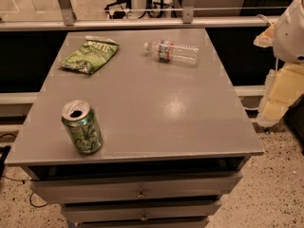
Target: Pick green can
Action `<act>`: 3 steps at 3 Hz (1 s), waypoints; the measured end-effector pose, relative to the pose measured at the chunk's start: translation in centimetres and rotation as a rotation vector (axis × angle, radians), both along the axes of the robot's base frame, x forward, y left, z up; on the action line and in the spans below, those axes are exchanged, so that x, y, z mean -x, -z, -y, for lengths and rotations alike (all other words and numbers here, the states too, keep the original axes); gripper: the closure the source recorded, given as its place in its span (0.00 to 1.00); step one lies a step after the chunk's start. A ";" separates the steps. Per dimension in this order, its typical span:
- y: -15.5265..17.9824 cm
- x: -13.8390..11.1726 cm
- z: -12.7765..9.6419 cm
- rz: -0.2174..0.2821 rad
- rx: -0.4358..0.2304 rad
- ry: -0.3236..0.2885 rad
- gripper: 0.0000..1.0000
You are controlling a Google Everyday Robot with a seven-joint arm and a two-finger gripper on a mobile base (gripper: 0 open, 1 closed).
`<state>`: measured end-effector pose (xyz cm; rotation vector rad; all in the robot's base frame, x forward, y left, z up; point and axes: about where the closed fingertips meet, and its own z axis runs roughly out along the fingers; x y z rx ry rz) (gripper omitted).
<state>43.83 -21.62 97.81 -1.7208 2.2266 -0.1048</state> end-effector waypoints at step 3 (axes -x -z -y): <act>3.3 -2.7 -5.8 0.015 -0.225 -0.170 0.00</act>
Offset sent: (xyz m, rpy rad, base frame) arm 0.0297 0.0585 -0.0324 0.2449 -0.0408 0.2371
